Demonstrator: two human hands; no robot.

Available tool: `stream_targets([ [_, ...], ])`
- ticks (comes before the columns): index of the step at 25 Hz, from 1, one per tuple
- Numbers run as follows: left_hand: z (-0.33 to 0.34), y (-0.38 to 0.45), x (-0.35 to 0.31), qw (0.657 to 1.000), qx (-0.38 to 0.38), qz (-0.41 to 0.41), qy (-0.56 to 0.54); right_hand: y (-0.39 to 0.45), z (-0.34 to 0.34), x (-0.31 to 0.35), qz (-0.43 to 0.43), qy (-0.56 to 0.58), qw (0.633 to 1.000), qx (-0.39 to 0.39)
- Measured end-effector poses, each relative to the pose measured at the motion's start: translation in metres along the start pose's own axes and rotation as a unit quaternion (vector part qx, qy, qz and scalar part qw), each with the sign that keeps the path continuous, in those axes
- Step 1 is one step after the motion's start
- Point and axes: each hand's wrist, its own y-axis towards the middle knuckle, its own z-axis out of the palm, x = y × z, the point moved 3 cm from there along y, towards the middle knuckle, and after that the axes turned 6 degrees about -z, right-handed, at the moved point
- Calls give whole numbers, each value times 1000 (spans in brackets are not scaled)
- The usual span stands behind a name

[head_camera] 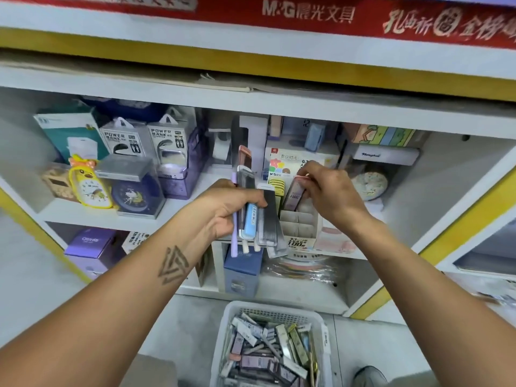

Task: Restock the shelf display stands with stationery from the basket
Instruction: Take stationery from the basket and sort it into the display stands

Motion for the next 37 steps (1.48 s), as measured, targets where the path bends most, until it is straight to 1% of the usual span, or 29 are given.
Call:
stream_targets([
  [2, 0, -3, 3, 1000, 8, -8, -8, 1, 3, 1, -2, 26, 1000, -6],
  [4, 0, -8, 6, 1000, 16, -12, -16, -1, 9, 2, -8, 27, 1000, 3],
  [8, 1, -15, 9, 999, 14, -10, -42, -5, 18, 0, -8, -30, 999, 42],
  [11, 4, -14, 9, 998, 21, -12, -50, -5, 12, 2, -36, -140, 989, 36],
  [12, 7, -14, 9, 998, 28, -15, -46, -5, 8, 5, -35, -155, 987, 20],
  [13, 9, -14, 8, 998, 38, -16, -40, -5, 4, 11, -26, -134, 991, 1],
  [14, 12, -13, 7, 998, 50, -18, -34, -5, 1, 15, -1, -72, 997, -14],
  [15, 13, -12, 6, 997, 61, -18, -32, -4, 1, 19, 46, 26, 998, -15],
  [16, 15, -11, 5, 997, 72, -18, -32, -3, 3, 21, 107, 150, 983, 0],
  [17, 16, -10, 4, 996, 81, -18, -32, -5, 3, 24, 167, 259, 951, 19],
  [18, 16, -10, 5, 995, 88, -18, -32, -8, 3, 26, 206, 330, 920, 39],
  [19, 16, -10, 5, 995, 94, -19, -31, -12, 2, 26, 223, 369, 900, 63],
  [21, 17, -10, 6, 994, 103, -22, -30, -20, 2, 29, 221, 398, 884, 101],
  [23, 20, -12, 6, 993, 109, -23, -28, -29, 4, 34, 212, 435, 868, 112],
  [26, 23, -19, 7, 992, 118, -26, -44, -36, 1, 42, 236, 489, 836, 75],
  [29, 19, -26, 7, 989, 123, -39, -70, -35, -4, 46, 246, 503, 828, 29],
  [32, 11, -25, 5, 990, 95, -41, -98, -32, -6, 47, 266, 520, 812, 7],
  [33, 8, -23, 4, 991, 77, -36, -99, -31, -6, 46, 272, 516, 813, 2],
  [34, 5, -21, 3, 993, 58, -30, -96, -29, -7, 44, 277, 497, 822, -10],
  [36, 0, -17, 0, 995, 23, -20, -91, -23, -14, 36, 281, 439, 851, -62],
  [37, -3, -16, -2, 996, 9, -17, -90, -20, -19, 31, 277, 424, 857, -95],
])
